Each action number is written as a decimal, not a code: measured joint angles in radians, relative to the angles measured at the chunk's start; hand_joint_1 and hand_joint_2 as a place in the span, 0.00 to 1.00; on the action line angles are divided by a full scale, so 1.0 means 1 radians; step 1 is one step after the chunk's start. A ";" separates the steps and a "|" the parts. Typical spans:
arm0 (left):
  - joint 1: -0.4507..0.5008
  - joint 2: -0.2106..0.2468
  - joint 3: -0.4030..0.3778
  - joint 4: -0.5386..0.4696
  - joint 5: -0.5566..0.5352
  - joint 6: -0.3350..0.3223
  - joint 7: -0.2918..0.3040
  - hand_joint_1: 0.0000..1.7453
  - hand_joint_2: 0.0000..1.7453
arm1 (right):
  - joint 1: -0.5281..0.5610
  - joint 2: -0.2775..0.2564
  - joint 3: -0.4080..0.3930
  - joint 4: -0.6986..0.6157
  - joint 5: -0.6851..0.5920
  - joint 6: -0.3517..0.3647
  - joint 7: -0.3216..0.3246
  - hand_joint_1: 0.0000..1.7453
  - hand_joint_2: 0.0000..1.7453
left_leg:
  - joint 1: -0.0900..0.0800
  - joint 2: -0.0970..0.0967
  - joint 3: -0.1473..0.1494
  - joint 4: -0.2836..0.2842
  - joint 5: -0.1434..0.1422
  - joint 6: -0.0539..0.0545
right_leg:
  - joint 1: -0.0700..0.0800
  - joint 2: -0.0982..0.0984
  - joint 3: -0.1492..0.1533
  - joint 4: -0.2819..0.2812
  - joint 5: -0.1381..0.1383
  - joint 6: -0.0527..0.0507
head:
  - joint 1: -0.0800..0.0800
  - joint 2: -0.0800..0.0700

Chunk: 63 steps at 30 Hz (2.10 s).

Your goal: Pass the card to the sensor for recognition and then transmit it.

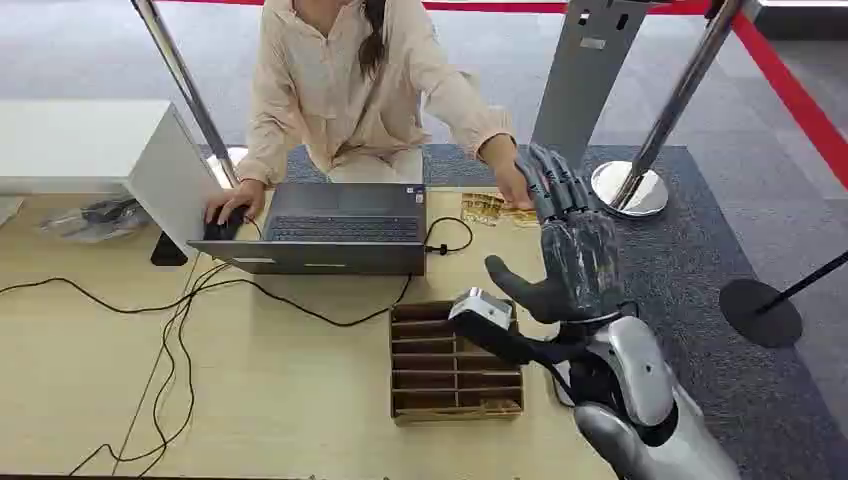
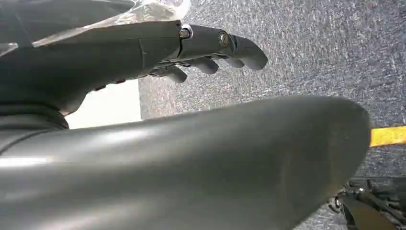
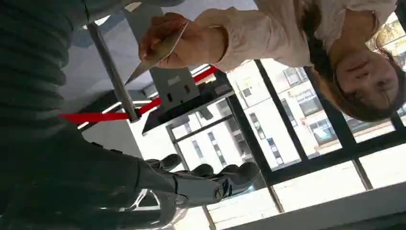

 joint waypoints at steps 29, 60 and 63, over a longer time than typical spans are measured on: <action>-0.001 0.001 -0.031 0.000 -0.021 -0.009 -0.017 0.00 0.00 | -0.057 0.004 0.032 0.093 0.010 0.018 0.026 0.00 1.00 | 0.000 0.000 0.000 0.000 0.000 0.000 | 0.000 0.000 0.000 0.000 0.000 0.000 | 0.000 0.000; -0.002 0.001 -0.049 0.000 -0.029 -0.014 -0.025 0.00 0.00 | -0.080 0.023 0.064 0.215 0.028 0.018 0.036 1.00 1.00 | 0.000 0.000 0.000 0.000 0.000 0.000 | 0.000 0.000 0.000 0.000 0.000 0.000 | 0.000 0.000; -0.002 0.001 -0.049 0.000 -0.028 -0.014 -0.025 0.00 0.00 | -0.080 0.023 0.065 0.224 0.028 0.018 0.037 1.00 1.00 | 0.000 0.000 0.000 0.000 0.000 0.000 | 0.000 0.000 0.000 0.000 0.000 0.000 | 0.000 0.000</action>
